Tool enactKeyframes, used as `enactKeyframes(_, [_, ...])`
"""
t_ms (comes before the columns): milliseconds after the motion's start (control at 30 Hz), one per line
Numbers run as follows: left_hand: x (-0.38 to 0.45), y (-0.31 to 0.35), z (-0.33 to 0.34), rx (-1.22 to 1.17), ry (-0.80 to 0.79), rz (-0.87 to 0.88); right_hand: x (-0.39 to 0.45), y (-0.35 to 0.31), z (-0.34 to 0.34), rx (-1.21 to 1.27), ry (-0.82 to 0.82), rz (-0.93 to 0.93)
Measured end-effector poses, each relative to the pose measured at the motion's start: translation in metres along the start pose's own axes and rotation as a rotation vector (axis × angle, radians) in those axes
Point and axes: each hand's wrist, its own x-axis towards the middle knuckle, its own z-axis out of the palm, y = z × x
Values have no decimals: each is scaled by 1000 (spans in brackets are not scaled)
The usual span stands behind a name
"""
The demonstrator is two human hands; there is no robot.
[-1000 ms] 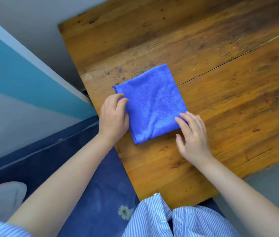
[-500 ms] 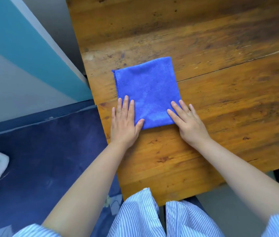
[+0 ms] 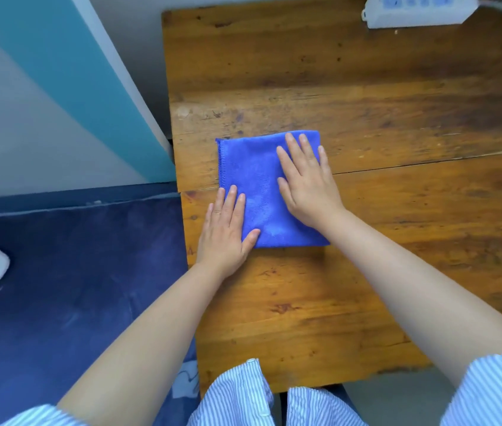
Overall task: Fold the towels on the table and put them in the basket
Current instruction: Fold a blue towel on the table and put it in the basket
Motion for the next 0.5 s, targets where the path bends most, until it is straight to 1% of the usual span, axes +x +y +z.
enactKeyframes(67, [1,0,0,-3,13,2,17,-2,8,-26,-84,15])
enactKeyframes(133, [1,-1,0,-13,15,9,25,5,14,-49,-128,32])
enactKeyframes(233, [2,-2,2,-28,27,29,24,25,16,19,-95,101])
enactKeyframes(367, [2,-3,4,-43,19,33,20,41,13,178,-116,205])
enactKeyframes(433, [1,-2,4,-41,26,35,16,46,12,212,-108,232])
enactKeyframes(500, [0,0,2,-30,15,16,3,49,12,237,-64,241])
